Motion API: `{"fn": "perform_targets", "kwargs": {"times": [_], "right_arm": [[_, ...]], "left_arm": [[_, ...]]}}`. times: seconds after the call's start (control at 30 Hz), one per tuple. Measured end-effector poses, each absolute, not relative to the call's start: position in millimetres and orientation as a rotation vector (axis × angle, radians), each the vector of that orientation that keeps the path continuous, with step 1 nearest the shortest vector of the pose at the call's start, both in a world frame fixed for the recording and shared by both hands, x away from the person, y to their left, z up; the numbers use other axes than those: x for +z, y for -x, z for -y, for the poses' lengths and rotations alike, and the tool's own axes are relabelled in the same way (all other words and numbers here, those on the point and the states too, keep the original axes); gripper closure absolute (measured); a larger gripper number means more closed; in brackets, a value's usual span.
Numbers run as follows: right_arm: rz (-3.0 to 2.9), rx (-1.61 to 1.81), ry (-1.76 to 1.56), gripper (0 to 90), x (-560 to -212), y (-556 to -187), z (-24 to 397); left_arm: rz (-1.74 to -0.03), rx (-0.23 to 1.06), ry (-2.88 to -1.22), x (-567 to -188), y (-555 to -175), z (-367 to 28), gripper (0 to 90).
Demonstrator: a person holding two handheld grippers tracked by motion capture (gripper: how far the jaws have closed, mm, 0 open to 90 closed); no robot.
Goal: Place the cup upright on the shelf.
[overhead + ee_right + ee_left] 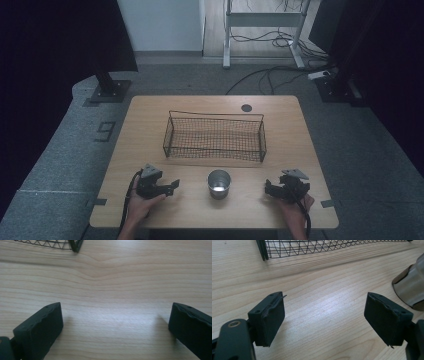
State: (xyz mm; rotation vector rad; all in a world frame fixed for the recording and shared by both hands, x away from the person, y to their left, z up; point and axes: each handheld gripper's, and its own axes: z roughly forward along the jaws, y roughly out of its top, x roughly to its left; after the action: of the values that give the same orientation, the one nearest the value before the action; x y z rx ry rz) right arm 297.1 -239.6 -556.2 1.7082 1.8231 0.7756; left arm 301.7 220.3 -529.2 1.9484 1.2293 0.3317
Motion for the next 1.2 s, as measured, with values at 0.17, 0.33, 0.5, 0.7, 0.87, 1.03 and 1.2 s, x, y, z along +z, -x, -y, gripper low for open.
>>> {"fn": "perform_targets", "kwargs": {"times": [0.17,0.33,0.5,0.7,0.87,1.03,1.2], "right_arm": [[-1.833,0.78,-1.699,0.0,-556.3,-295.6,244.5],[-1.864,0.793,-1.675,0.1,-556.2,-294.1,247.4],[-1.869,0.798,-1.668,0.6,-556.2,-293.4,247.9],[-1.872,0.803,-1.663,0.9,-556.2,-293.2,248.3],[-1.872,0.802,-1.662,0.9,-556.3,-293.2,248.4],[-1.872,0.802,-1.663,0.8,-556.3,-293.2,248.5],[-1.874,0.802,-1.663,0.7,-556.3,-293.4,249.0]], "left_arm": [[-1.238,0.321,-1.932,-529.9,-302.3,-221.2,16.8],[-1.241,0.314,-1.949,-532.0,-302.9,-220.2,16.5],[-1.242,0.317,-1.939,-529.8,-303.6,-224.2,15.7],[-1.244,0.324,-1.907,-524.6,-303.1,-234.0,15.8],[-1.24,0.325,-1.904,-523.0,-302.5,-235.6,15.7],[-1.219,0.343,-1.879,-516.5,-299.9,-235.1,16.1],[-1.198,0.337,-1.857,-508.8,-296.3,-233.5,16.5]]}}
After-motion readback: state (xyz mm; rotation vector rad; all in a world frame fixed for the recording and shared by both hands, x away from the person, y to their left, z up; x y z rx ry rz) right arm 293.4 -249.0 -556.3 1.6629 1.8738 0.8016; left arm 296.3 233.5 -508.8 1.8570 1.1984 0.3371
